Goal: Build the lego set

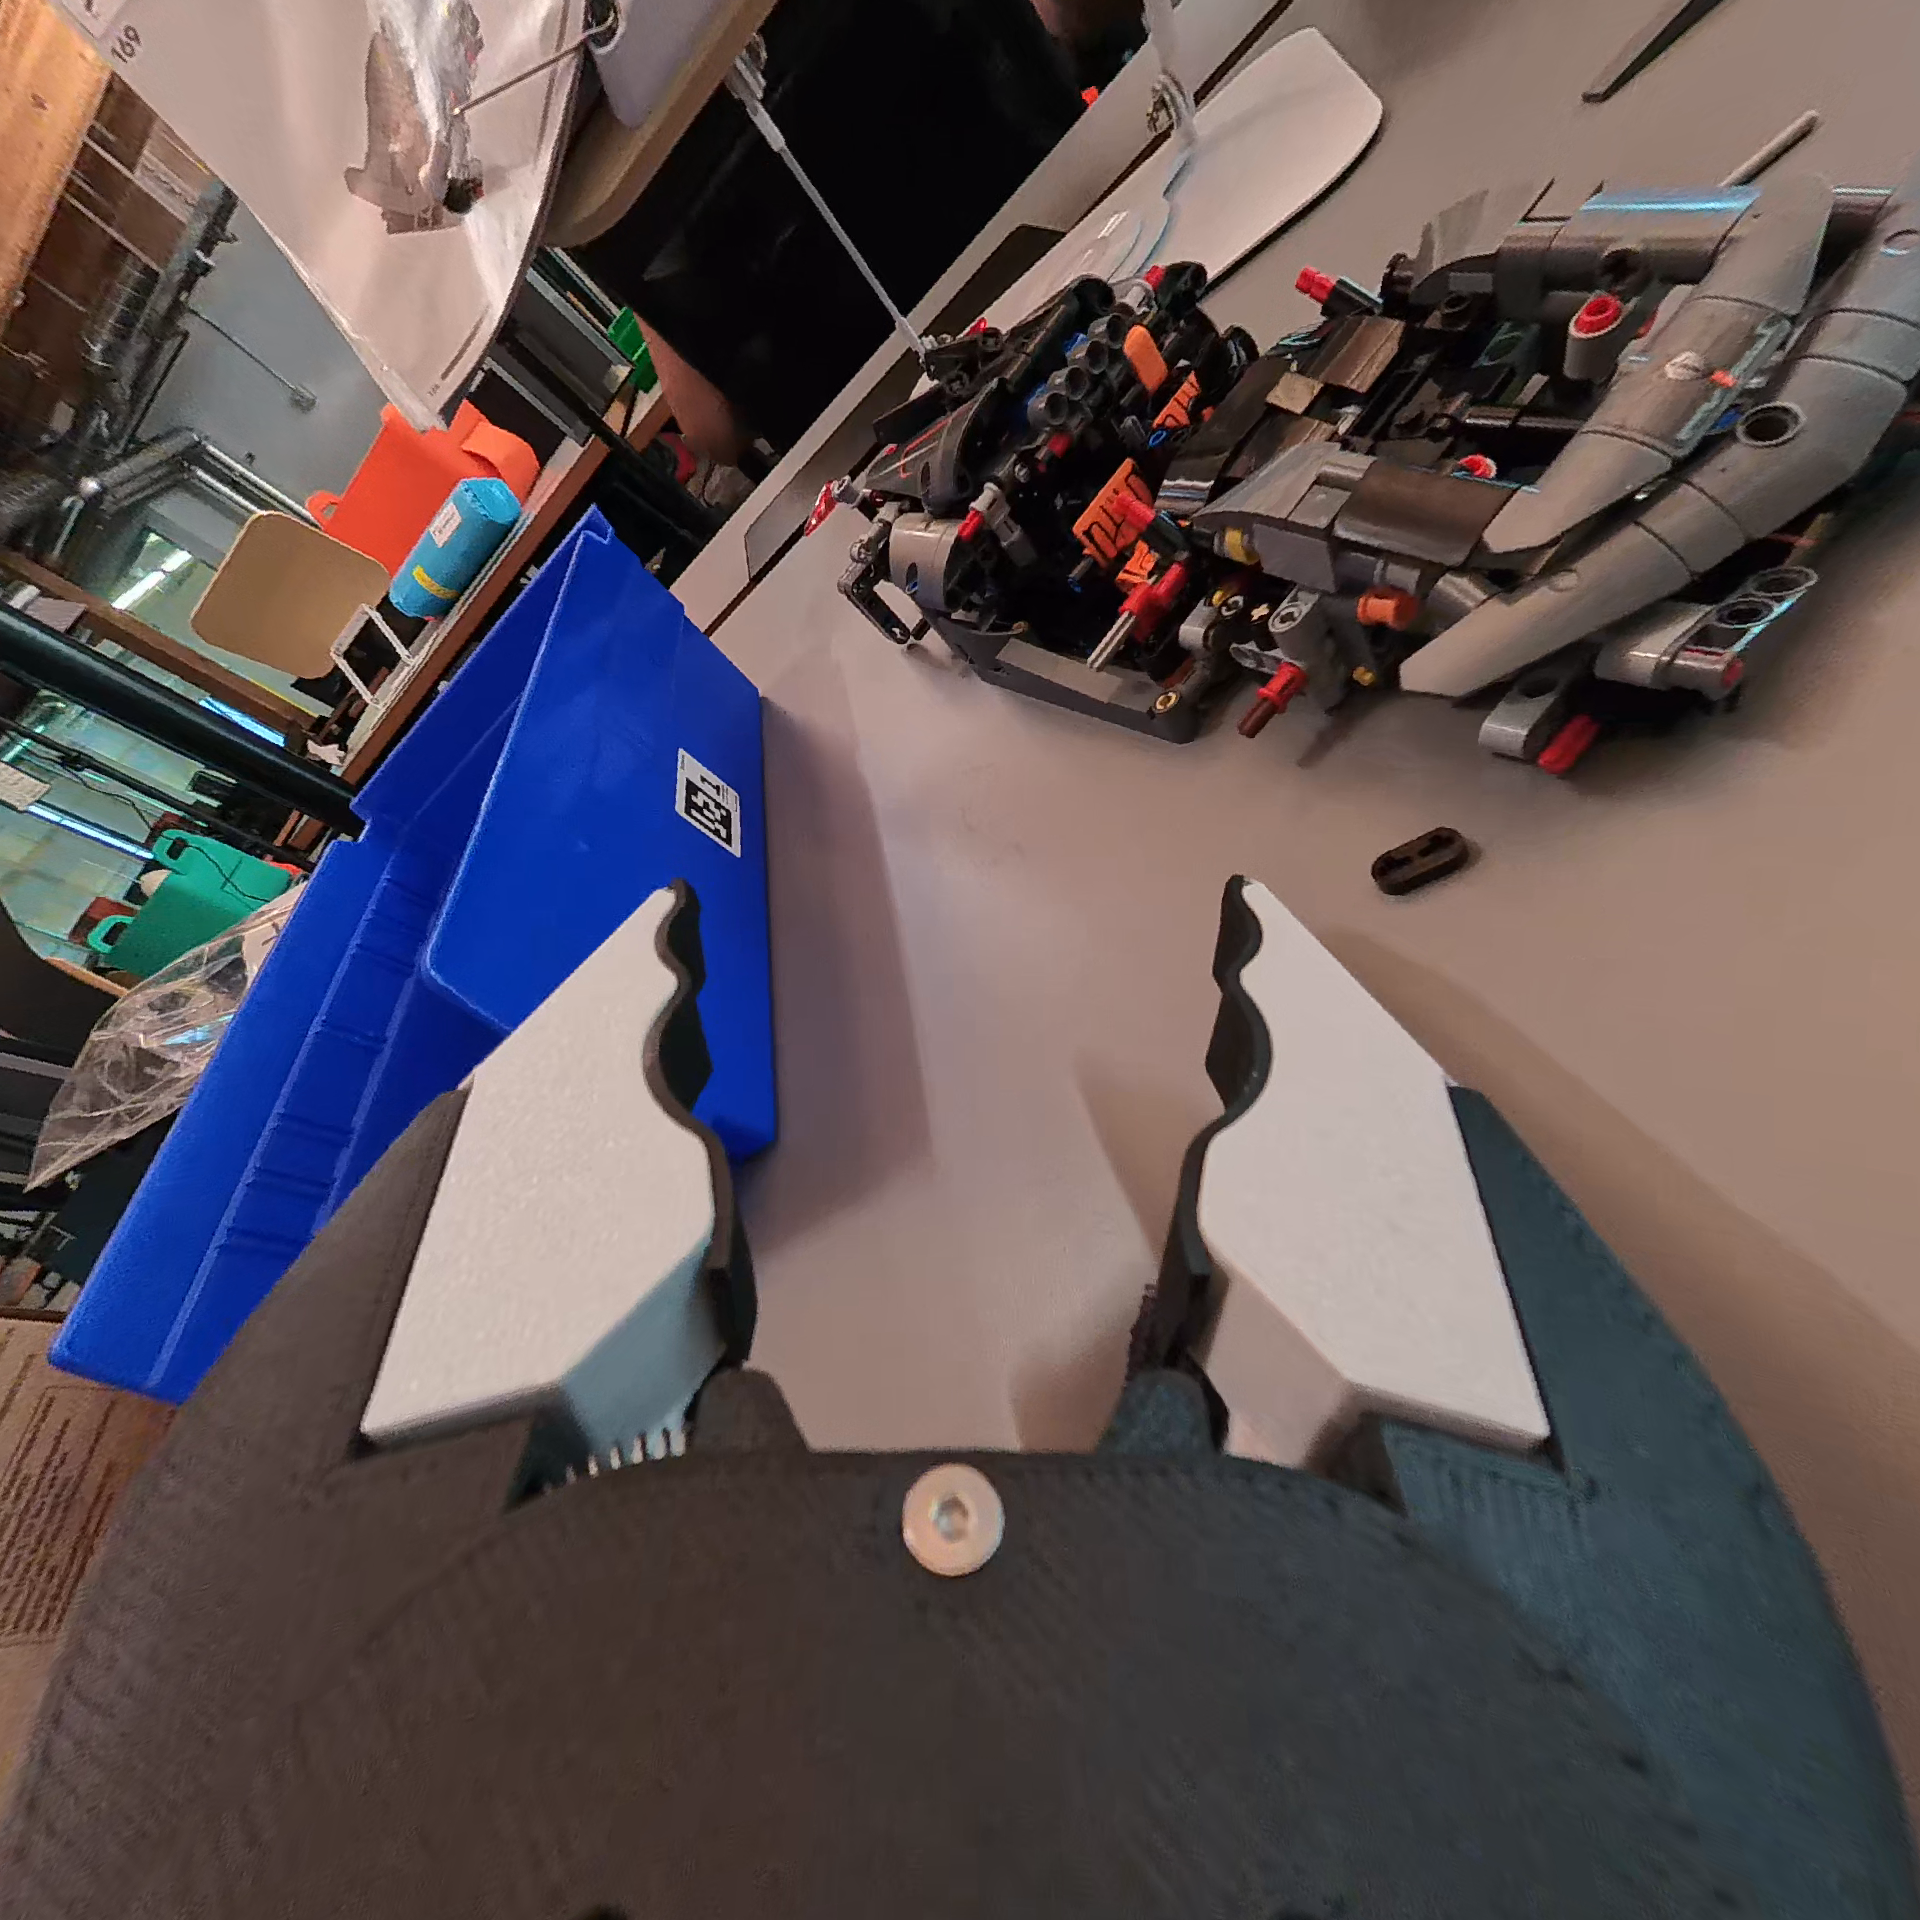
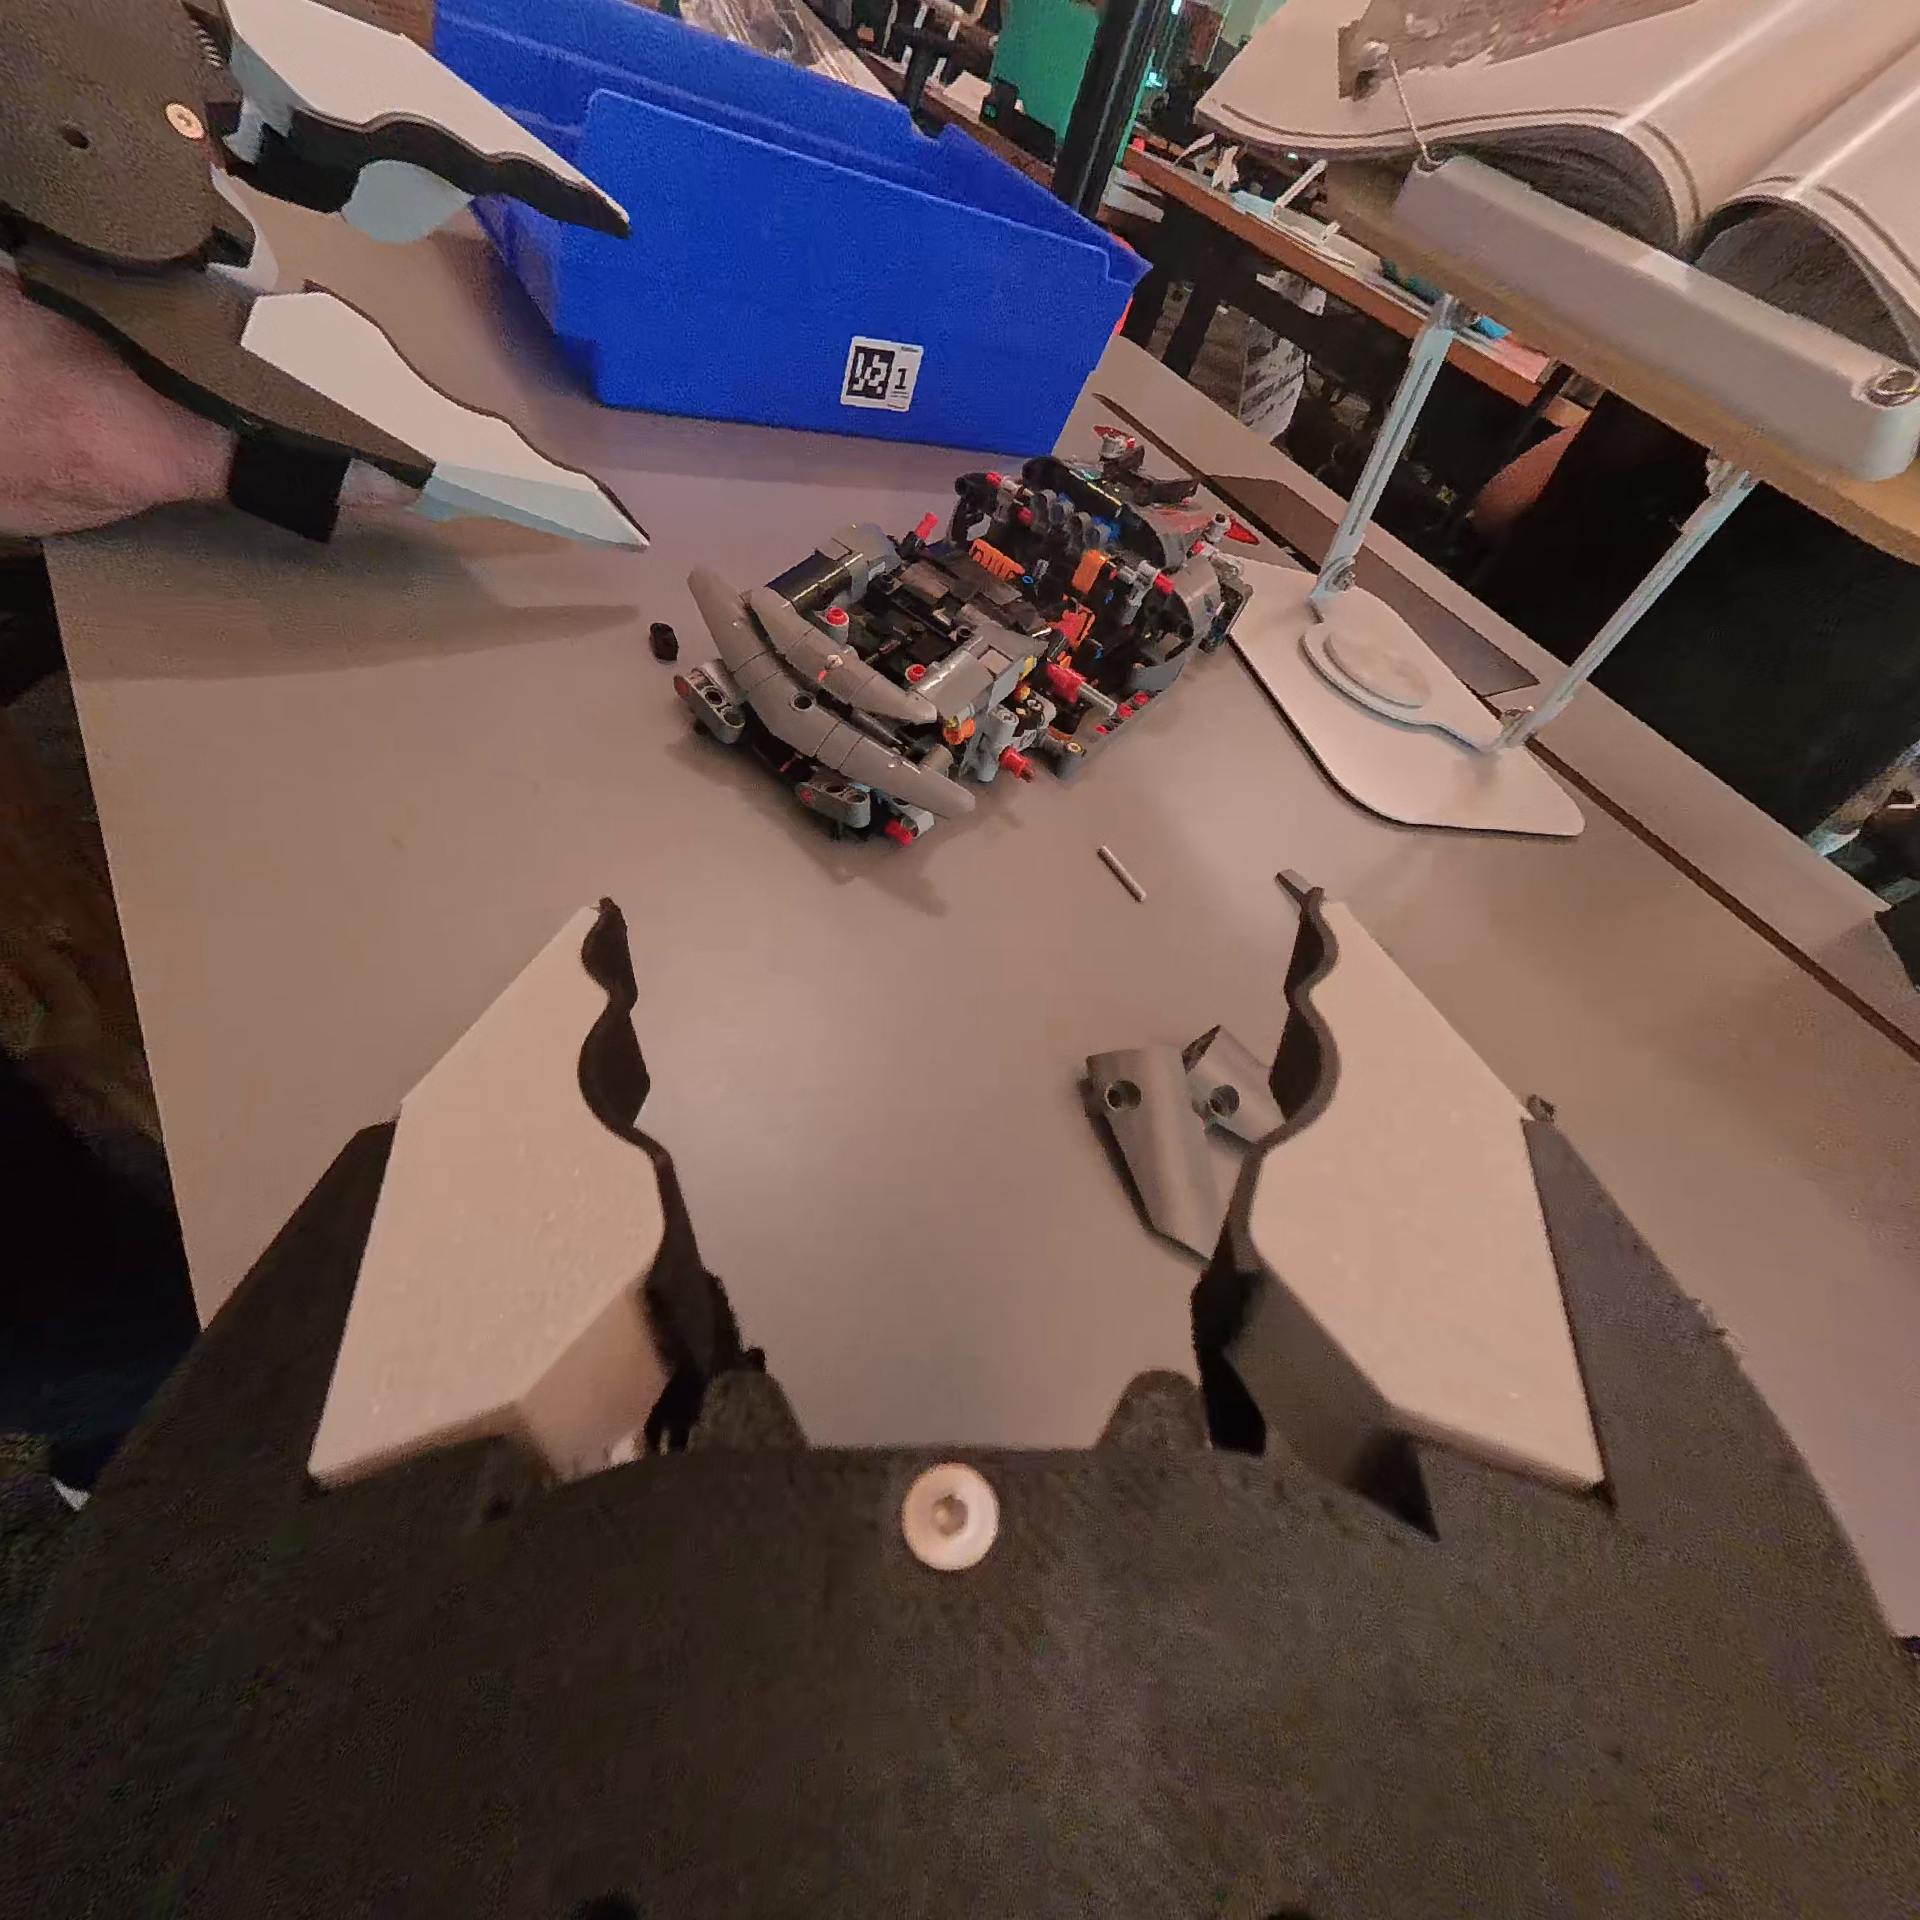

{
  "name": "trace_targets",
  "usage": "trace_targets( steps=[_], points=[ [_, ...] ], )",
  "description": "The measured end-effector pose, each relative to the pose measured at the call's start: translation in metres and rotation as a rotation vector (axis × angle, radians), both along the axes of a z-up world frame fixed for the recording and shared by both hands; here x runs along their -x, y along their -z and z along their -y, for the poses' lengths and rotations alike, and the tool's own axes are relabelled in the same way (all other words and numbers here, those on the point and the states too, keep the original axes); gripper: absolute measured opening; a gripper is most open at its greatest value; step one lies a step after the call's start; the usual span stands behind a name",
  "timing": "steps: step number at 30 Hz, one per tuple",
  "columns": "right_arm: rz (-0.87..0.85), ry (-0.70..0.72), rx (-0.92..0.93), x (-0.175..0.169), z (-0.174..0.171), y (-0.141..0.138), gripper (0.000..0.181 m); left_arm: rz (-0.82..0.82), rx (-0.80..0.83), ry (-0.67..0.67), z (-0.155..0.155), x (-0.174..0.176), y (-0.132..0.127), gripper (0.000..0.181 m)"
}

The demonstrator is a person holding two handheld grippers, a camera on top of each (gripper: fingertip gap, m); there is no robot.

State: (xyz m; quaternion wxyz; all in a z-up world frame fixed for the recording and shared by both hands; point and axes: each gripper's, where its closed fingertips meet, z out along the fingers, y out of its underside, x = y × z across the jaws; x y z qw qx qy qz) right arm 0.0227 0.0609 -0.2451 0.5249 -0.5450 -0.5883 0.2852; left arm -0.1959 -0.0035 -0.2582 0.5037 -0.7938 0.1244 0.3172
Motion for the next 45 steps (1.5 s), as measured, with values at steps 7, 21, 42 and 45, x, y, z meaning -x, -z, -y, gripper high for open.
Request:
trace_targets(
  steps=[7,21,42,45],
  points=[
    [0.013,-0.043,0.0,0.004,0.007,0.002,0.123,-0.008,0.002,-0.013,0.0,0.002,0.0,0.096],
    [0.023,-0.071,-0.001,0.006,0.011,0.004,0.121,0.01,0.034,-0.003,0.0,-0.002,0.005,0.102],
    [-0.001,-0.093,0.054,0.005,0.011,0.001,0.118,-0.022,0.077,-0.08,-0.002,0.009,0.013,0.091],
    [-0.017,-0.085,0.03,0.003,0.012,-0.002,0.117,-0.043,0.07,-0.069,-0.002,0.007,0.011,0.091]
  ],
)
